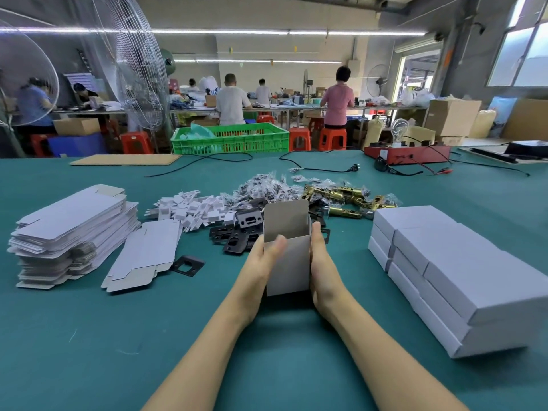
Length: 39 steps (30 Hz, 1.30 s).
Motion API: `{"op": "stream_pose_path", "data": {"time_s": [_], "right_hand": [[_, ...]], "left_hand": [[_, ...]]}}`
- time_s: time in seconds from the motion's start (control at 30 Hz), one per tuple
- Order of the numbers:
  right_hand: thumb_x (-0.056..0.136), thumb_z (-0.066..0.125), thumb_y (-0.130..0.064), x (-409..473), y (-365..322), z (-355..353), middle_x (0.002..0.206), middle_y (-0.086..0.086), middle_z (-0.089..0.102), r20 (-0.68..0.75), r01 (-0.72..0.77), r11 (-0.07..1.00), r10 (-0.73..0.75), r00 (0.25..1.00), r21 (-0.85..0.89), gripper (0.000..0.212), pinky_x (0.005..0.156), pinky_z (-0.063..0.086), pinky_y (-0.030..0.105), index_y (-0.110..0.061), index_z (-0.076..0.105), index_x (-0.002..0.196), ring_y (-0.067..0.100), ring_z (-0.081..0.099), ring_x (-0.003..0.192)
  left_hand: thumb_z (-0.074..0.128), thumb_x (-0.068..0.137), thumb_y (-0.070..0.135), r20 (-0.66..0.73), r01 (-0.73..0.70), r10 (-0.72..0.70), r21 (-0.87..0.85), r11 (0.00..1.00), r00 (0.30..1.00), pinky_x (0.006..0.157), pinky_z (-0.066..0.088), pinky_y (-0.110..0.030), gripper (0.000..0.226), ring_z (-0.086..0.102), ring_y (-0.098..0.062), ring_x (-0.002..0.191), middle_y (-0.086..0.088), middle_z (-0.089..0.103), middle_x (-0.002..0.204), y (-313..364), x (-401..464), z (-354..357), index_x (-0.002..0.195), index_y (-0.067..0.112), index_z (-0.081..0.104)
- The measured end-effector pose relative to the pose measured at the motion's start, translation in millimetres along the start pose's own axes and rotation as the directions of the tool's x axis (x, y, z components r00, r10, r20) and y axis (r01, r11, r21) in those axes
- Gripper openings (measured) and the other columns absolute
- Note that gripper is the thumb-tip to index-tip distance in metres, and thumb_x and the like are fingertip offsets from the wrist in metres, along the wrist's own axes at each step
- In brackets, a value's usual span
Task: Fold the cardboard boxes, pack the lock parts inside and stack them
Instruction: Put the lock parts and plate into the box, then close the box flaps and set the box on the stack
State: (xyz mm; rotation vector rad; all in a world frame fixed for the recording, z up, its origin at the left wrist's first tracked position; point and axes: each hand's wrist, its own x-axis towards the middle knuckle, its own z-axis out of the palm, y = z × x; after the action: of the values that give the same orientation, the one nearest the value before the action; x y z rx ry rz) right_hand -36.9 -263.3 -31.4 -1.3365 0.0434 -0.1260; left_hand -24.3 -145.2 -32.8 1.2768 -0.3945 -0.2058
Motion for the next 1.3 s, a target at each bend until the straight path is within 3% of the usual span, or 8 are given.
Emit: {"op": "stream_pose_path", "data": {"time_s": [0.13, 0.3, 0.5, 0.6, 0.87, 1.03, 1.17, 1.3], "right_hand": [[0.072, 0.039, -0.079, 1, 4, 2, 0.109, -0.006, 0.073, 0.03, -0.03, 0.999, 0.029, 0.999, 0.039, 0.056, 0.089, 0.051, 0.03, -0.044, 0.073, 0.1, 0.009, 0.068, 0.103], [0.079, 0.039, -0.077, 5, 4, 0, 0.11, -0.005, 0.073, 0.019, -0.045, 0.997, 0.044, 0.999, 0.07, 0.056, 0.097, 0.05, 0.038, -0.041, 0.072, 0.105, 0.012, 0.068, 0.104], [0.084, 0.039, -0.075, 6, 5, -3, 0.111, 0.002, 0.072, 0.019, -0.064, 0.996, 0.063, 0.998, 0.067, 0.056, 0.101, 0.047, 0.048, -0.036, 0.071, 0.109, 0.022, 0.066, 0.108], [0.088, 0.038, -0.072, 6, 4, -3, 0.115, 0.003, 0.071, 0.059, -0.05, 0.992, 0.044, 0.997, 0.112, 0.058, 0.102, 0.046, 0.05, -0.032, 0.069, 0.116, 0.024, 0.065, 0.11], [0.082, 0.054, -0.061, 7, -3, 2, 0.118, 0.009, 0.069, 0.06, 0.035, 0.983, -0.046, 0.997, 0.181, 0.055, 0.102, 0.044, 0.054, -0.022, 0.068, 0.118, 0.035, 0.062, 0.113], [0.083, 0.054, -0.039, 8, -10, 4, 0.114, 0.008, 0.069, -0.009, 0.134, 0.981, -0.134, 0.991, 0.142, 0.03, 0.094, 0.047, 0.057, -0.026, 0.07, 0.106, 0.033, 0.062, 0.104], [0.08, 0.049, -0.028, 7, -14, 7, 0.1, -0.002, 0.072, -0.105, 0.208, 0.975, -0.2, 0.974, 0.073, 0.03, 0.073, 0.053, 0.039, -0.034, 0.069, 0.1, 0.015, 0.065, 0.085], [0.092, 0.044, -0.011, 6, -16, 11, 0.097, 0.001, 0.07, -0.194, 0.297, 0.955, -0.29, 0.937, 0.003, 0.034, 0.079, 0.048, 0.033, -0.031, 0.066, 0.11, 0.013, 0.06, 0.087]], "left_hand": [[0.038, 0.082, 0.076, 0.008, 0.076, -0.076, -0.083, 0.994, 0.997, 0.103, 0.049, -0.047, 0.065, 0.063, -0.027, 0.118, -0.007, 0.067, 0.126, 2, 0, 2, 0.12, 0.033, 0.069], [0.056, 0.075, 0.072, 0.019, 0.09, -0.089, -0.108, 0.99, 0.996, 0.097, 0.051, -0.042, 0.062, 0.065, -0.026, 0.116, -0.009, 0.068, 0.124, 2, 5, 3, 0.118, 0.029, 0.071], [0.054, 0.085, 0.052, -0.087, 0.113, -0.123, -0.113, 0.987, 0.989, 0.086, 0.058, -0.043, 0.043, 0.07, -0.027, 0.103, -0.011, 0.072, 0.113, 4, 6, 4, 0.112, 0.024, 0.072], [0.044, 0.099, 0.034, -0.096, 0.035, -0.051, -0.157, 0.987, 0.994, 0.067, 0.058, -0.03, 0.03, 0.071, -0.009, 0.092, 0.005, 0.075, 0.104, 6, 6, 7, 0.096, 0.038, 0.074], [0.039, 0.1, 0.015, -0.064, -0.061, 0.047, -0.249, 0.966, 0.997, 0.072, 0.057, -0.031, 0.038, 0.069, -0.017, 0.095, -0.002, 0.072, 0.116, 18, 6, 9, 0.106, 0.034, 0.07], [0.039, 0.099, 0.01, -0.1, -0.084, 0.061, -0.249, 0.965, 0.993, 0.067, 0.056, -0.027, 0.04, 0.068, -0.014, 0.089, -0.001, 0.073, 0.112, 19, 6, 11, 0.104, 0.032, 0.071], [0.038, 0.101, 0.012, -0.115, -0.067, 0.04, -0.243, 0.968, 0.993, 0.061, 0.056, -0.027, 0.043, 0.067, -0.013, 0.081, 0.0, 0.073, 0.107, 19, 6, 13, 0.096, 0.036, 0.074], [0.04, 0.102, 0.016, -0.121, -0.039, 0.01, -0.241, 0.97, 0.993, 0.066, 0.055, -0.028, 0.039, 0.063, -0.016, 0.085, -0.001, 0.072, 0.11, 19, 6, 11, 0.098, 0.036, 0.073]]}}
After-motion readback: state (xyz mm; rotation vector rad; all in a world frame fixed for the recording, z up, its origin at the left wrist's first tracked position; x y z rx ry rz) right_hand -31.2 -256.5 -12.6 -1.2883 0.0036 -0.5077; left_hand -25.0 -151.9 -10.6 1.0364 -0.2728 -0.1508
